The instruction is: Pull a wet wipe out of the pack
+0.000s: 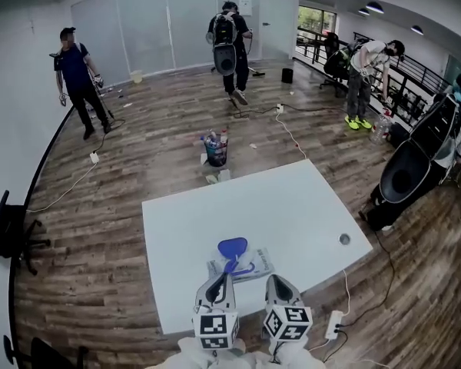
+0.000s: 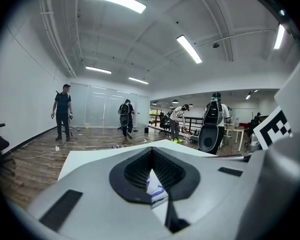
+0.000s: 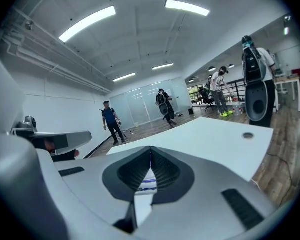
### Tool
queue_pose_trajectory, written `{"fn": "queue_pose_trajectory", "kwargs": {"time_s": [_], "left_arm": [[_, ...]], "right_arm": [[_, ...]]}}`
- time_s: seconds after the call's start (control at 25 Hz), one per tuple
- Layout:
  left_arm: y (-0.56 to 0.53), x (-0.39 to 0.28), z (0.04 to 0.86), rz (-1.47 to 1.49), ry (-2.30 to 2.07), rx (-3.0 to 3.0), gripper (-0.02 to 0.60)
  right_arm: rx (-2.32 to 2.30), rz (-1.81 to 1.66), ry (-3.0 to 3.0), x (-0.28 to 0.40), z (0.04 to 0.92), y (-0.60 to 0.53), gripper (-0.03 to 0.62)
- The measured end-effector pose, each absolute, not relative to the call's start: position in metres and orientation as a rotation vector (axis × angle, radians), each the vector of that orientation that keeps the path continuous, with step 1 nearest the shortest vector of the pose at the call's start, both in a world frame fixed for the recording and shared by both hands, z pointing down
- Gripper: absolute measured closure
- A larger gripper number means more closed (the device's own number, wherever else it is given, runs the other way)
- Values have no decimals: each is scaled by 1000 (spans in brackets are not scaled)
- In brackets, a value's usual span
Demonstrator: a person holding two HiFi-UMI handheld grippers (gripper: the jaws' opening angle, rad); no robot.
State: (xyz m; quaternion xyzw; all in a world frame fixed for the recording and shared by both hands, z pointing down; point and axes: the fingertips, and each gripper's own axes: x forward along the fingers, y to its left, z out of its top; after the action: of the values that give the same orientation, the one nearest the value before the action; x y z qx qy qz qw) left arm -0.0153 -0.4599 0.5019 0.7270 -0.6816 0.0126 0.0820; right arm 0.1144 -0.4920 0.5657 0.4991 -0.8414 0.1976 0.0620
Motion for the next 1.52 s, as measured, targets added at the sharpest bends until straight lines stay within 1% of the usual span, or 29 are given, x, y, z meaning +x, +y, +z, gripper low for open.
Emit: {"fn": "queue_pose_trajectory", "kwargs": {"time_s": [0.44, 0.88, 0.92, 1.0, 1.28, 1.44, 1.52], "left_arm": [[-469, -32, 515, 104, -1995, 2151, 572], [-472, -52, 529, 124, -2029, 2075, 572], [-471, -56, 531, 129, -2036, 2068, 572], [-471, -59, 534, 137, -2040, 2055, 572], [-467, -67, 541, 154, -2051, 2005, 572], [-463, -79, 545, 162, -2061, 1968, 572], [-462, -84, 548, 169, -2069, 1952, 572]], "right_arm": [[1446, 659, -2526, 88, 582, -502, 585], [1360, 616, -2492, 69, 613, -536, 579], [1351, 614, -2485, 67, 617, -539, 574], [1333, 620, -2471, 63, 624, -545, 542], [1288, 631, -2426, 55, 647, -560, 517], [1261, 642, -2388, 48, 660, -564, 474], [1243, 650, -2370, 44, 667, -565, 463]]}}
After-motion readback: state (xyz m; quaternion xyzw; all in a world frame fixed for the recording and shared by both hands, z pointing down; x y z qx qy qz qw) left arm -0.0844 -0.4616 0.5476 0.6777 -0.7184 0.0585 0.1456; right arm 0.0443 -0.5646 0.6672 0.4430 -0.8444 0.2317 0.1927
